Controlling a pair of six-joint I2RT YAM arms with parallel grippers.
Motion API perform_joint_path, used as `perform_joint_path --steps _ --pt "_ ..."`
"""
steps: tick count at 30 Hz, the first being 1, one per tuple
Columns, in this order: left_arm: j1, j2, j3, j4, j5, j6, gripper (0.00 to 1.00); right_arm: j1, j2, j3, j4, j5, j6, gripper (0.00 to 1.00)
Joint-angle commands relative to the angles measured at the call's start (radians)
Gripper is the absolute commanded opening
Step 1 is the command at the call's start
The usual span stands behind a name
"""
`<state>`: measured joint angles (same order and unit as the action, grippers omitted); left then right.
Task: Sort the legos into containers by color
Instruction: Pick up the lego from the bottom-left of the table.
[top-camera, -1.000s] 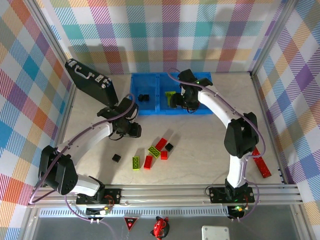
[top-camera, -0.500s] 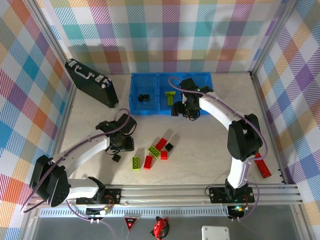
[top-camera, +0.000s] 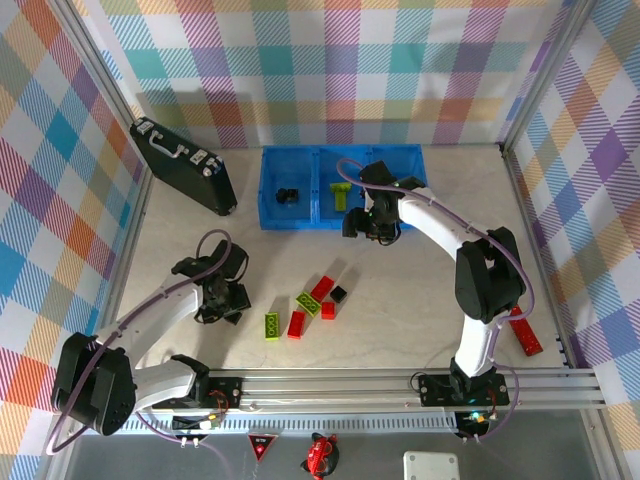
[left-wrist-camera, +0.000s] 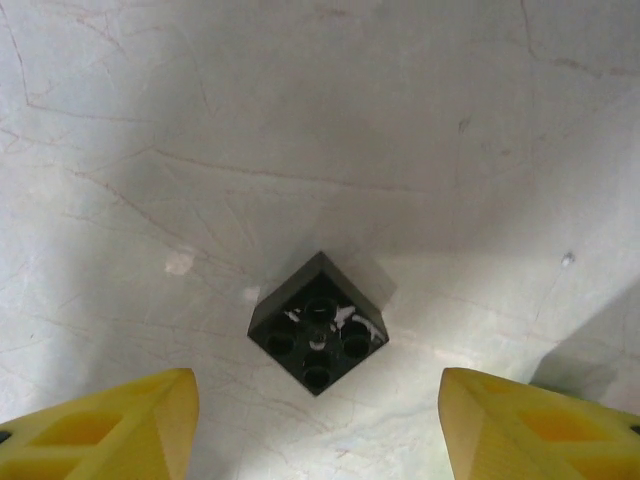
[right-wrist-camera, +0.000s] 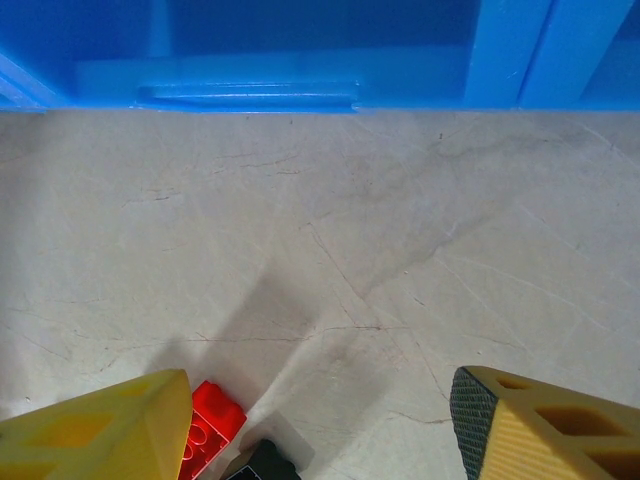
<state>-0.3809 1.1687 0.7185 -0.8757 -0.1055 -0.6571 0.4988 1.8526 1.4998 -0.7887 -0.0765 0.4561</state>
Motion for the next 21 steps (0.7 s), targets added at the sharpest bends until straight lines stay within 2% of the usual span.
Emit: perform_joint_path --steps 1,7,14,21 --pt "0.053 0.030 -0.023 0.066 0.069 0.029 0.65 0.009 -0.046 -0.014 0.004 -0.020 -0.002 0.70" --pt "0.125 0.098 -0.067 0.164 0.159 0.065 0.65 0.009 -0.059 -0.023 -0.006 -0.008 -0.005 0.70" --pt "0.129 0.155 -0.082 0.200 0.206 0.075 0.64 0.009 -0.064 -0.031 -0.007 -0.006 -0.006 0.70" --pt "0.115 0.127 -0.087 0.185 0.253 0.056 0.62 0.009 -0.064 -0.031 -0.008 -0.009 -0.006 0.70"
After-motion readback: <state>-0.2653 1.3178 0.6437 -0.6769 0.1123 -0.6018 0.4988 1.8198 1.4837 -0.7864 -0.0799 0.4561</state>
